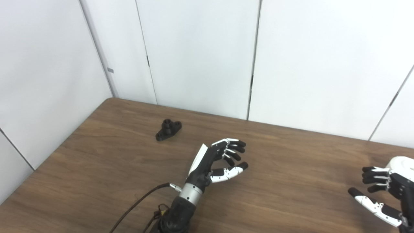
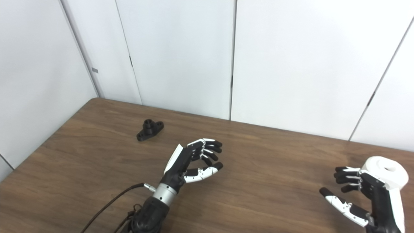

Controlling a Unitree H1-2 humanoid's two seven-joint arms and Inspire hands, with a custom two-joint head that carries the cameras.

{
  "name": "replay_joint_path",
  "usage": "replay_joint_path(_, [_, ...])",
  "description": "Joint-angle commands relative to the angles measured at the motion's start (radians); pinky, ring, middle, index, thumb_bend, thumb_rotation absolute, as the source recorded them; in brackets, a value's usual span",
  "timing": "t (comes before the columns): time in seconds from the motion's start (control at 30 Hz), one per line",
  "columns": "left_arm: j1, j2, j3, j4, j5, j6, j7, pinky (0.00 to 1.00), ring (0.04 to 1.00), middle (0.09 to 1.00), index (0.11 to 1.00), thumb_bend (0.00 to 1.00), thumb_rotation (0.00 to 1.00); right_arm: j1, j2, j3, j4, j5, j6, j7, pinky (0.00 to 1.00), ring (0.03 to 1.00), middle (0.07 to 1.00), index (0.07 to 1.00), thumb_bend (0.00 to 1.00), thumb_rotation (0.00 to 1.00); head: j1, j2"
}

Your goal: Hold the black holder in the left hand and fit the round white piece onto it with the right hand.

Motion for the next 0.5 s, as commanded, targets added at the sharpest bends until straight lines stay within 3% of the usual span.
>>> replay_joint_path(0.0, [-0.036,-0.004,0.003,-0.024,0.003,-0.005,0.02,0.51,0.586,0.665,0.679,0.61,0.14,-0.027,-0.01,-0.008,-0.052,0.007,0.013,0.005,0.47,0.566,0.649,0.496,0.5,0.13,0.001,0.001])
replay_joint_path(0.23, [-0.038,-0.002,0.008,-0.03,0.01,-0.016,0.038,0.49,0.577,0.654,0.677,0.6,0.13,-0.033,-0.011,-0.013,-0.041,-0.02,0.001,-0.009,0.4,0.523,0.628,0.497,0.5,0.13,0.005,0.0])
replay_joint_path(0.37, [-0.042,-0.005,0.035,-0.033,-0.026,-0.035,0.052,0.49,0.555,0.631,0.662,0.63,0.03,-0.031,-0.015,-0.017,-0.052,-0.026,0.015,-0.004,0.4,0.521,0.624,0.497,0.5,0.13,0.009,0.002])
replay_joint_path(0.47, [-0.053,0.017,0.048,-0.046,-0.033,-0.026,0.042,0.47,0.545,0.613,0.652,0.66,0.01,-0.031,-0.016,-0.019,-0.062,-0.024,0.021,0.0,0.4,0.521,0.621,0.496,0.5,0.13,0.01,0.003])
